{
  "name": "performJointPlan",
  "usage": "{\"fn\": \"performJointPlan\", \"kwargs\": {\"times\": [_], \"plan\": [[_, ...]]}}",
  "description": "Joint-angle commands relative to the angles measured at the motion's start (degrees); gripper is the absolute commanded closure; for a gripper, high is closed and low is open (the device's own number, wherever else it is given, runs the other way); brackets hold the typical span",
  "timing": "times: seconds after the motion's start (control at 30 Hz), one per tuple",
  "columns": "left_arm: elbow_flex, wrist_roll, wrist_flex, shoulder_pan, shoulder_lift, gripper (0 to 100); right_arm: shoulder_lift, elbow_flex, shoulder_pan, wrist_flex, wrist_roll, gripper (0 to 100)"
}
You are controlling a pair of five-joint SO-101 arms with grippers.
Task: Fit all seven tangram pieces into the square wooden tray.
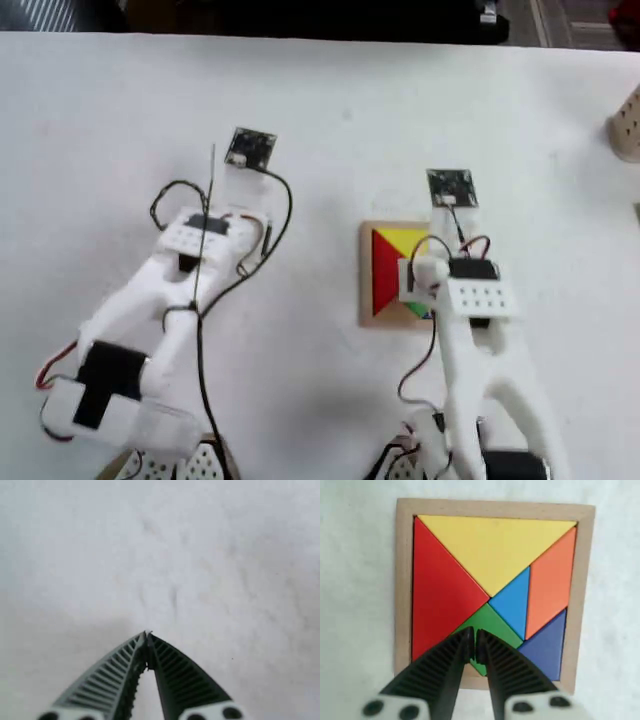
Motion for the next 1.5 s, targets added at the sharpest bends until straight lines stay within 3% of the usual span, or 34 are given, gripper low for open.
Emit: {"fn": "performJointPlan", "kwargs": {"times": [0.0,0.1,0.4,0.9,1.47], "plan": [[9.58,-4.22,-5.98,-1.8,-12.97,98,-10.15,4.22,1.19,-1.36,1.67,98.1],[18.9,-5.54,-9.93,-2.86,-21.23,98,-15.96,8.44,1.01,-1.45,1.76,98.0],[40.53,-5.45,-9.41,-11.65,-49.63,98,-28.26,17.85,-0.92,-1.36,1.76,97.8],[57.14,-5.54,28.22,-17.1,-105.89,97,-36.97,28.4,-1.1,-1.19,1.76,97.8],[57.41,-5.19,31.91,-17.1,-104.04,98,-60.18,41.32,-0.66,0.31,1.41,98.1]]}}
